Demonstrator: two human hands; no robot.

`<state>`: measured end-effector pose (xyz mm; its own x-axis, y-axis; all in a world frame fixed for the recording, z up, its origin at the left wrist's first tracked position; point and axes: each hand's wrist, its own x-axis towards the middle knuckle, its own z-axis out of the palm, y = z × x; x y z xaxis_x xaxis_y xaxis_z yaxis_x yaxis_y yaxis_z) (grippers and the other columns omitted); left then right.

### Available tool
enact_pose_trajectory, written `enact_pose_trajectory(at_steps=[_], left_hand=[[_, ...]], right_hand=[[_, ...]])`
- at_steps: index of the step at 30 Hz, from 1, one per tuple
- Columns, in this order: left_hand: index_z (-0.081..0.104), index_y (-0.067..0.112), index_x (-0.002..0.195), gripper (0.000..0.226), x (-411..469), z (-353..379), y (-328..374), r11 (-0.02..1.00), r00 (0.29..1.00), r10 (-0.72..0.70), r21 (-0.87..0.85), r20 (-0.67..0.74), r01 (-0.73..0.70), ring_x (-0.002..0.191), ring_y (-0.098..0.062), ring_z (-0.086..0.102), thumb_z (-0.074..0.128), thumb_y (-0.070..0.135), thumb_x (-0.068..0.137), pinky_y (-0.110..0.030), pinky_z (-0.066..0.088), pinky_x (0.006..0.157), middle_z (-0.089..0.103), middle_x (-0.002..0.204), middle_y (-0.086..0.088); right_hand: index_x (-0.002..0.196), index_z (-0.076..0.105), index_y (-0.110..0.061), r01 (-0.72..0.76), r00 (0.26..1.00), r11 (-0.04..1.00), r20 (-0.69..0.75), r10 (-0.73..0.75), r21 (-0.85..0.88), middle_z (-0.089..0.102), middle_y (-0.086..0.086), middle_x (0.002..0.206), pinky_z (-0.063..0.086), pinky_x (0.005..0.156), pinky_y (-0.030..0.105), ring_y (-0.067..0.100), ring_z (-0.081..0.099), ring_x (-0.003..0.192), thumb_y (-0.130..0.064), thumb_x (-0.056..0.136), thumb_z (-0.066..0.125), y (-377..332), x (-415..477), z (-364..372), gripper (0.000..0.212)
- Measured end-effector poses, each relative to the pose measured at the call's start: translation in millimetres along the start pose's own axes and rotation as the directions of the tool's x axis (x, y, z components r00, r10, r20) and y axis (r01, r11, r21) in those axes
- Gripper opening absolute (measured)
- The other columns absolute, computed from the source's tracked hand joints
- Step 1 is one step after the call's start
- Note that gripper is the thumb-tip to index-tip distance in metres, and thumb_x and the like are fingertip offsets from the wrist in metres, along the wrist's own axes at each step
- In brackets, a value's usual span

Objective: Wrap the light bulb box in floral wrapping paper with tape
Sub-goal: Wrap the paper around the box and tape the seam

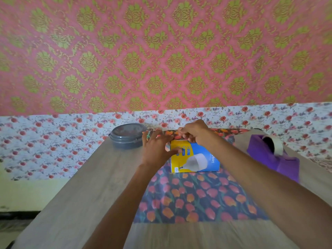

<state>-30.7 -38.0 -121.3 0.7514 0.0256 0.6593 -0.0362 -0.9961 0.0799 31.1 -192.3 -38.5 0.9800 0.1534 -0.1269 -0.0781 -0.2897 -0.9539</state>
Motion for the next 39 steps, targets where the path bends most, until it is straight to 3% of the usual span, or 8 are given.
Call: enact_pose_trajectory(at_steps=[4,10,16,21,27,30,33,39], left_hand=[[0.066,0.041,0.119,0.066,-1.3,0.4,1.6,0.997,0.999,-0.044,-0.064,-0.023,0.043,0.13,-0.015,0.047,0.059,0.081,0.067,-0.048,0.015,0.115,0.065,0.124,0.004],[0.063,0.044,0.124,0.066,-4.8,-1.3,3.7,0.985,0.996,-0.095,-0.145,0.002,0.094,0.133,-0.014,0.045,0.063,0.078,0.067,-0.046,0.007,0.119,0.06,0.134,0.002],[0.06,0.047,0.127,0.083,-6.3,3.5,3.1,0.984,0.993,-0.119,-0.137,-0.012,0.116,0.132,-0.012,0.046,0.04,0.093,0.06,-0.05,0.01,0.119,0.061,0.132,0.004],[0.062,0.045,0.124,0.07,-3.2,-3.4,5.5,0.986,0.99,-0.13,-0.103,0.048,0.135,0.136,-0.014,0.041,0.057,0.083,0.066,-0.05,0.008,0.119,0.056,0.139,0.002],[0.062,0.047,0.124,0.068,-2.1,-4.9,6.0,0.986,0.987,-0.14,-0.075,0.078,0.146,0.138,-0.013,0.038,0.058,0.083,0.066,-0.05,0.008,0.119,0.054,0.141,0.003],[0.062,0.047,0.124,0.068,-0.8,-7.2,7.4,0.986,0.985,-0.145,-0.068,0.088,0.151,0.139,-0.014,0.037,0.058,0.082,0.067,-0.05,0.007,0.119,0.054,0.141,0.002],[0.063,0.046,0.122,0.066,-0.3,-8.4,9.4,0.984,0.984,-0.151,-0.079,0.094,0.159,0.138,-0.015,0.039,0.06,0.081,0.066,-0.051,0.009,0.119,0.055,0.14,0.002],[0.063,0.048,0.122,0.069,-2.1,-7.4,8.7,0.986,0.984,-0.158,-0.036,0.087,0.162,0.136,-0.013,0.04,0.057,0.085,0.064,-0.051,0.011,0.118,0.058,0.137,0.007]], right_hand=[[0.08,0.069,0.002,-0.038,0.999,0.995,-0.012,0.037,-0.096,0.063,0.01,0.062,0.033,0.034,0.018,0.012,0.047,0.041,-0.002,0.086,0.07,-3.0,-0.1,10.3,0.007],[0.075,0.068,0.001,-0.085,0.996,0.962,-0.023,0.081,-0.259,0.064,0.009,0.063,0.034,0.037,0.021,0.013,0.047,0.044,-0.005,0.088,0.07,-9.3,5.3,15.4,0.014],[0.069,0.067,-0.004,-0.112,0.99,0.901,0.029,0.136,-0.418,0.058,0.003,0.055,0.035,0.043,0.019,0.01,0.044,0.045,-0.009,0.087,0.07,-15.8,10.7,17.5,0.02],[0.059,0.06,-0.01,-0.132,0.973,0.843,0.093,0.21,-0.522,0.052,-0.004,0.045,0.031,0.045,0.016,0.006,0.038,0.042,-0.018,0.091,0.066,-19.5,13.2,15.9,0.033],[0.063,0.063,-0.013,-0.075,0.994,0.779,0.02,0.112,-0.622,0.068,-0.004,0.065,0.034,0.048,0.021,0.008,0.037,0.042,-0.035,0.086,0.072,-12.3,25.4,16.4,0.034],[0.055,0.056,-0.013,-0.024,0.999,0.683,-0.003,0.032,-0.73,0.052,-0.004,0.042,0.039,0.052,0.023,0.012,0.04,0.042,-0.046,0.087,0.068,-10.2,20.5,13.9,0.048],[0.053,0.052,-0.012,0.003,1.0,0.652,-0.01,-0.016,-0.758,0.048,-0.003,0.039,0.042,0.056,0.024,0.013,0.043,0.042,-0.046,0.084,0.071,-7.3,19.7,10.8,0.05],[0.055,0.047,-0.013,-0.057,0.958,0.617,0.13,0.255,-0.785,0.039,-0.005,0.037,0.025,0.047,0.017,0.008,0.025,0.041,-0.029,0.098,0.056,-19.9,12.3,-1.5,0.047]])
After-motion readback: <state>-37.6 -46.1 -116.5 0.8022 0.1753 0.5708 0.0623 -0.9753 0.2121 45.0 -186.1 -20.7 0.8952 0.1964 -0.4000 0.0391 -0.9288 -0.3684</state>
